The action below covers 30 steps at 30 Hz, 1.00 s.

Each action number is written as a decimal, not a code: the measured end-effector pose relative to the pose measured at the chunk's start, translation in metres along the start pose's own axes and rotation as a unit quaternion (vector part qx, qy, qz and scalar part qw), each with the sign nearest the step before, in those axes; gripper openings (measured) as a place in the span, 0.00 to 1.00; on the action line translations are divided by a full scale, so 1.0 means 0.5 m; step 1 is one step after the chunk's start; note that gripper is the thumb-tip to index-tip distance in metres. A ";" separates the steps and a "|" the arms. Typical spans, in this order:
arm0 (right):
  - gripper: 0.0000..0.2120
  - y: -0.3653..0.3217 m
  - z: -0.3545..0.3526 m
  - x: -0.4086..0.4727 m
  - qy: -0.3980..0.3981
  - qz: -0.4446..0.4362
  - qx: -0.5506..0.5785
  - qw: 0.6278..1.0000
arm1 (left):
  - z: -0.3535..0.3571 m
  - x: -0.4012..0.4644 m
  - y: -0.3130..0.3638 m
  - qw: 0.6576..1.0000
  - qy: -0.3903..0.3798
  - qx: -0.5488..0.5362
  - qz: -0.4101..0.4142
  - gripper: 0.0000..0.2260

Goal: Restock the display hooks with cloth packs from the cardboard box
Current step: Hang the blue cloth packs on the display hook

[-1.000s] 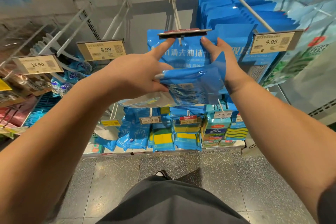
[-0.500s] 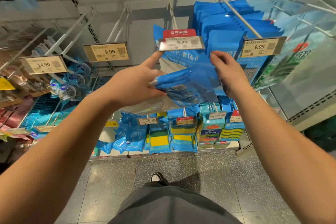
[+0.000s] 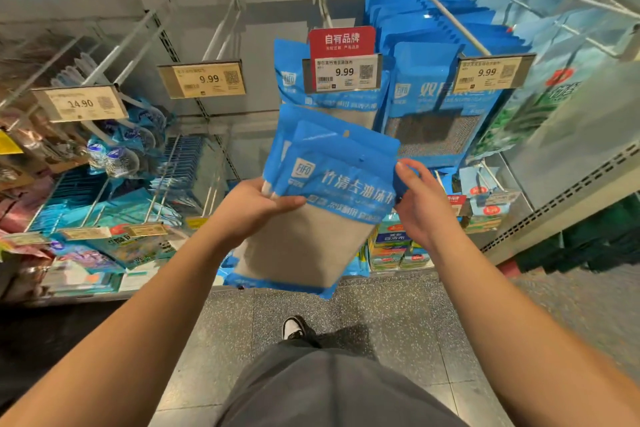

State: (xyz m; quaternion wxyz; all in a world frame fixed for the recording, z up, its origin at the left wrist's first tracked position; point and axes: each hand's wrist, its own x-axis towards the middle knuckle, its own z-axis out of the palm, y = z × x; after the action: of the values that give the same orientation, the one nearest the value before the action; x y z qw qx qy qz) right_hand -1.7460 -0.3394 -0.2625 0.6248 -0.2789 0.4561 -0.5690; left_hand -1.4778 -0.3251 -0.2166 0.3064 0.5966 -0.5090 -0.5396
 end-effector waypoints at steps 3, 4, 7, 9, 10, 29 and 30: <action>0.09 0.018 0.006 0.001 -0.016 0.031 0.055 0.998 | 0.002 -0.006 -0.019 0.998 0.006 -0.056 -0.006 0.14; 0.11 0.023 0.009 0.000 -0.022 0.040 0.054 0.997 | 0.001 -0.009 -0.024 0.998 0.009 -0.066 -0.007 0.16; 0.11 0.025 0.022 0.007 -0.006 0.047 0.033 0.998 | -0.005 -0.012 -0.041 0.998 0.001 -0.068 -0.006 0.19; 0.08 0.015 0.025 0.013 0.018 0.031 0.025 0.999 | -0.010 -0.014 -0.049 0.998 0.006 -0.065 -0.005 0.12; 0.07 0.007 0.021 0.018 0.029 0.019 0.021 0.999 | -0.015 -0.015 -0.053 0.998 0.021 -0.067 -0.008 0.06; 0.13 -0.138 -0.088 0.094 0.050 -0.096 -0.265 0.958 | -0.113 -0.026 -0.056 0.939 0.002 0.338 0.071 0.03; 0.12 -0.138 -0.085 0.096 0.048 -0.094 -0.266 0.958 | -0.110 -0.026 -0.050 0.930 -0.016 0.357 0.089 0.07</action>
State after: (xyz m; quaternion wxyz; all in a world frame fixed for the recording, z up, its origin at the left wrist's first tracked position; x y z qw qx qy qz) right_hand -1.8181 -0.3918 -0.2329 0.4487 -0.4490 0.5926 -0.4959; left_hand -1.4171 -0.3155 -0.2224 0.1121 0.6102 -0.7239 -0.3019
